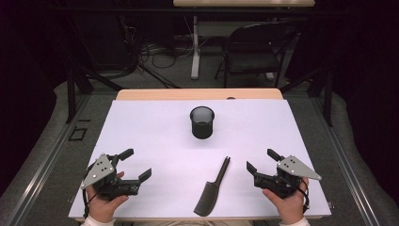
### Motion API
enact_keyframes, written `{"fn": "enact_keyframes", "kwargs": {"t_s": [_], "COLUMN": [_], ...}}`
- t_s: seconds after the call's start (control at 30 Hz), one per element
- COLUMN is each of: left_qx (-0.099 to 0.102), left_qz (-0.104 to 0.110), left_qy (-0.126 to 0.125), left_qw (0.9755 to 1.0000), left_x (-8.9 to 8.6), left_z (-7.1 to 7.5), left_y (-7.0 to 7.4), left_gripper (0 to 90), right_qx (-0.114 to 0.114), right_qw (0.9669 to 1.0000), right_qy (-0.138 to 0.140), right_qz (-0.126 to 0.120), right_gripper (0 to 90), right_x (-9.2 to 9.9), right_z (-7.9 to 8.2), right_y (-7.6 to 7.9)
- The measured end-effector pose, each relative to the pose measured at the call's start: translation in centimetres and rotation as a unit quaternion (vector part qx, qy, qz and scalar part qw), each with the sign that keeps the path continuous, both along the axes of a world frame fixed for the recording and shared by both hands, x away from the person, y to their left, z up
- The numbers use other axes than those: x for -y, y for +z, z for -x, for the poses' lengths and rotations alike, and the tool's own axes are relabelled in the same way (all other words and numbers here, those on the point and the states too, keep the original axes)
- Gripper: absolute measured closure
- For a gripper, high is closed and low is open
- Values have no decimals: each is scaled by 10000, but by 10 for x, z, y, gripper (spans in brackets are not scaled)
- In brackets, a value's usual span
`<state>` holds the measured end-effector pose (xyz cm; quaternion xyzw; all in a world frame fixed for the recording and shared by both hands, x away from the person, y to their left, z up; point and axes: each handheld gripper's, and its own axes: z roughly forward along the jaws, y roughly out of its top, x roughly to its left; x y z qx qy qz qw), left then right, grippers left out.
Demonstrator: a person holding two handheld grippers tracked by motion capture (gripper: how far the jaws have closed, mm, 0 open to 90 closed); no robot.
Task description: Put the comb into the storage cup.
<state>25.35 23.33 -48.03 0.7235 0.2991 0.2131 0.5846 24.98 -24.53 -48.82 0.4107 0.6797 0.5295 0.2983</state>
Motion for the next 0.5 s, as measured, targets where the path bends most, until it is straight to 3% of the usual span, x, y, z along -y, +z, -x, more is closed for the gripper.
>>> {"fn": "enact_keyframes", "kwargs": {"t_s": [0.5], "left_qx": [-100], "left_qz": [23], "left_qy": [-90], "left_qw": [9999], "left_x": [3], "left_z": [-2], "left_y": [-5], "left_gripper": [77], "right_qx": [-243], "right_qw": [9994], "right_qy": [164], "right_qz": [183], "right_gripper": [173], "right_x": [-8], "right_z": [-8], "right_y": [-6]}}
